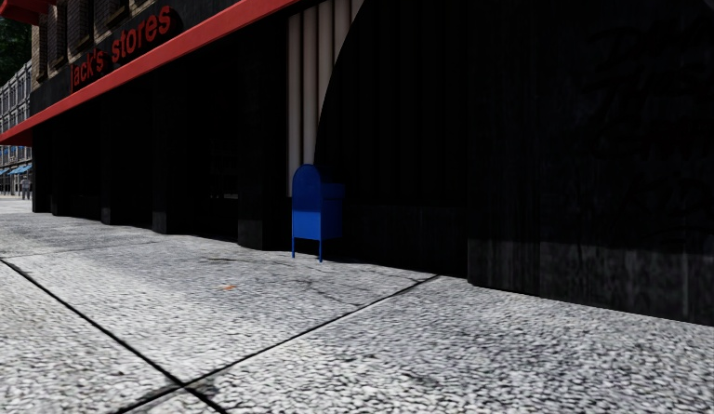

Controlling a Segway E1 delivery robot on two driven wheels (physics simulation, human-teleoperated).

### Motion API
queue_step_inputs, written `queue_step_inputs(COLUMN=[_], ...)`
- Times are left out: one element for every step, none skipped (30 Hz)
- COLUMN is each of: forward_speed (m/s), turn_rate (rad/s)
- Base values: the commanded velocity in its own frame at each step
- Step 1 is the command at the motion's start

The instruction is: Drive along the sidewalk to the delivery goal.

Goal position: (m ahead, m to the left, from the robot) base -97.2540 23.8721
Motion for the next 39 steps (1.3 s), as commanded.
queue_step_inputs(forward_speed=[0.0, 0.0, 0.0, 0.0, 0.0, 0.0, 0.0, 0.0, 0.0, 0.0, 0.0, 0.0, 0.0, 0.0, 0.0, 0.0, 0.0, 0.0, 0.0, 0.0, 0.0, 0.0, 0.0, 0.0, 0.0, 0.0, 0.0, 0.0, 0.0, 0.0, 0.0, 0.0, 0.0, 0.0, 0.0, 0.0, 0.0, 0.0, 0.0], turn_rate=[0.0, 0.0, 0.0, 0.0, 0.0, 0.0, 0.0, 0.0, 0.0, 0.0, 0.0, 0.0, 0.0, 0.0, 0.0, 0.0, 0.0, 0.0, 0.0, 0.0, 0.0, 0.0, 0.0, 0.0, 0.0, 0.0, 0.0, 0.0, 0.0, 0.0, -0.15, -0.32, -0.49, -0.49, -0.67, -0.73, -0.74, -0.74, -0.75])
